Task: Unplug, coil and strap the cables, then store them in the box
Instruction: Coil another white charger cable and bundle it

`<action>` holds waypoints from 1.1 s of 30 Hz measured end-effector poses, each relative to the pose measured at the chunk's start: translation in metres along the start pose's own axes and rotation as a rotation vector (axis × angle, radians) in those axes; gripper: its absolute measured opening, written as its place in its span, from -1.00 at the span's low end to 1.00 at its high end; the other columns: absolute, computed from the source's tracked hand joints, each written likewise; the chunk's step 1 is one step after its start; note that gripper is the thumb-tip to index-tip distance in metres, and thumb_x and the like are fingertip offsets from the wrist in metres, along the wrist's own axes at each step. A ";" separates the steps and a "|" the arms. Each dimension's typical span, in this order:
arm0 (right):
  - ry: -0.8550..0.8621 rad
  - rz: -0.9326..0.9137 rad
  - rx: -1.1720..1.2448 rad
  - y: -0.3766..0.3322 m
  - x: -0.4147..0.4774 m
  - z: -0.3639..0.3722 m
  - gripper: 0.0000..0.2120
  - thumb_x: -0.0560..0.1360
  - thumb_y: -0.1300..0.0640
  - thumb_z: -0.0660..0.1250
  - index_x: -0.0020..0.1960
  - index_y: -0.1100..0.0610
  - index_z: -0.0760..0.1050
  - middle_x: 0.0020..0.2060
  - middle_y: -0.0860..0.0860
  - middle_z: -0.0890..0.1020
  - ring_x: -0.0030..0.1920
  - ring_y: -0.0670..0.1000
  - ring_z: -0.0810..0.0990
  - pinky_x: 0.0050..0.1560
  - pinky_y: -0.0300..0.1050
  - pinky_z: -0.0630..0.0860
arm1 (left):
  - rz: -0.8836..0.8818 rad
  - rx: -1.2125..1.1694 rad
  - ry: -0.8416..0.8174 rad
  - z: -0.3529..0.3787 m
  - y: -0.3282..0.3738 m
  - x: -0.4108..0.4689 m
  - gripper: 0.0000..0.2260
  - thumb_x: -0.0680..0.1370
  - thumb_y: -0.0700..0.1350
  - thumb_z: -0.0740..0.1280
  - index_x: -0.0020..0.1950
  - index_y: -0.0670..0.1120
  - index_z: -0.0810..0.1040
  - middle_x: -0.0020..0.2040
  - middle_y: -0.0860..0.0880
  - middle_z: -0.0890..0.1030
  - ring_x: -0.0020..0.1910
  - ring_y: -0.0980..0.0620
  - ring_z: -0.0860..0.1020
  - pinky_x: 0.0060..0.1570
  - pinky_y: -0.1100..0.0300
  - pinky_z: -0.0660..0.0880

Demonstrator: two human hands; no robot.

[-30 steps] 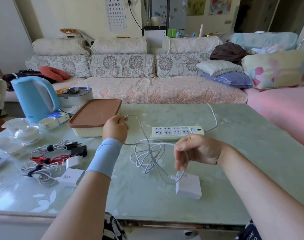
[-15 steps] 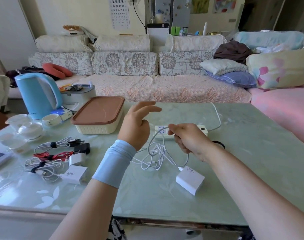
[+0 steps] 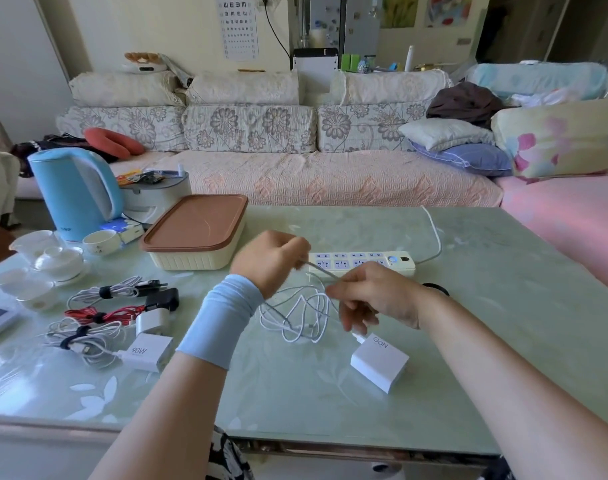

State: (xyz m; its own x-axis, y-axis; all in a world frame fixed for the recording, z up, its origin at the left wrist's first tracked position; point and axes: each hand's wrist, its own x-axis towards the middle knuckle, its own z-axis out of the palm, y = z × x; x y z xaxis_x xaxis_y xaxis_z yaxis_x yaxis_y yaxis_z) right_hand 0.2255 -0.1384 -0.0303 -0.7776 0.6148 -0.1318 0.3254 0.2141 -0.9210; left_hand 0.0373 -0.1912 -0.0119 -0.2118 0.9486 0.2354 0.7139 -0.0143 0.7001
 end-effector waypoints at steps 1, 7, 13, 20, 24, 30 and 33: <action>-0.065 0.017 -0.010 -0.001 -0.001 0.001 -0.66 0.59 0.10 0.31 -0.35 0.14 0.44 -0.30 0.21 0.68 -0.45 0.07 0.54 -0.41 -0.14 0.36 | 0.004 0.172 0.102 -0.004 -0.003 -0.001 -0.55 0.34 0.26 0.18 -0.41 -0.12 0.48 -0.49 -0.03 0.43 -0.37 -0.09 0.45 -0.31 0.13 0.36; -0.198 0.061 -0.172 0.006 -0.003 -0.003 -0.76 0.59 0.10 0.30 -0.20 0.14 0.61 -0.10 0.09 0.74 -0.07 -0.03 0.64 0.18 -0.13 0.45 | 0.130 0.424 0.700 -0.013 -0.020 0.002 -0.52 0.41 0.21 0.31 -0.51 -0.09 0.26 -0.56 0.00 0.26 -0.48 -0.02 0.30 -0.48 0.32 0.11; -0.146 -0.076 0.016 0.014 -0.001 -0.008 -0.78 0.55 0.11 0.30 -0.14 0.22 0.61 -0.36 0.11 0.66 -0.06 0.09 0.67 0.29 -0.02 0.40 | 0.172 0.391 0.894 -0.021 -0.055 0.009 -0.54 0.47 0.11 0.37 -0.52 -0.08 0.32 -0.51 0.03 0.31 -0.45 -0.03 0.33 -0.51 0.20 0.15; -0.129 0.175 0.026 0.014 -0.005 -0.024 -0.80 0.58 0.13 0.30 -0.15 0.21 0.57 -0.55 0.05 0.46 -0.57 -0.08 0.22 -0.52 -0.24 0.27 | 0.067 0.327 0.957 -0.018 -0.076 0.020 -0.58 0.49 0.06 0.31 -0.52 -0.10 0.38 -0.50 -0.03 0.39 -0.43 -0.11 0.34 -0.40 0.11 0.28; -0.152 0.167 0.006 0.020 -0.010 -0.032 -0.79 0.57 0.12 0.33 -0.21 0.19 0.57 -0.39 0.15 0.65 -0.40 0.04 0.53 -0.25 -0.18 0.49 | -0.020 0.377 0.962 -0.012 -0.087 0.025 -0.60 0.49 0.07 0.28 -0.49 -0.10 0.44 -0.46 -0.06 0.44 -0.38 -0.08 0.31 -0.30 0.16 0.18; 0.038 0.021 0.058 0.022 0.001 -0.021 -0.74 0.63 0.06 0.24 -0.04 0.16 0.65 -0.59 0.01 0.35 -0.50 -0.04 0.27 -0.33 -0.11 0.42 | -0.190 0.528 0.659 0.005 -0.077 0.023 -0.83 0.49 -0.08 0.33 0.06 -0.04 0.57 -0.01 -0.11 0.59 0.02 -0.19 0.45 0.05 0.00 0.31; 0.129 0.014 0.084 0.016 0.006 -0.011 -0.73 0.63 0.04 0.25 -0.03 0.17 0.64 -0.59 0.01 0.33 -0.51 -0.01 0.22 -0.45 -0.17 0.26 | 0.217 0.162 0.620 0.016 -0.046 0.019 -0.50 0.35 -0.43 0.13 0.19 -0.06 0.51 -0.06 -0.03 0.60 -0.02 -0.11 0.52 0.04 0.06 0.42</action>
State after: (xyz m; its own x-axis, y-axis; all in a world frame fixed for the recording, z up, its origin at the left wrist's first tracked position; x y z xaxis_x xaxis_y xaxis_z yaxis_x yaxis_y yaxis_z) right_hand 0.2318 -0.1233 -0.0416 -0.6956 0.7112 -0.1015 0.2856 0.1442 -0.9474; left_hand 0.0110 -0.1675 -0.0509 -0.3616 0.5717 0.7365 0.8643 -0.0906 0.4947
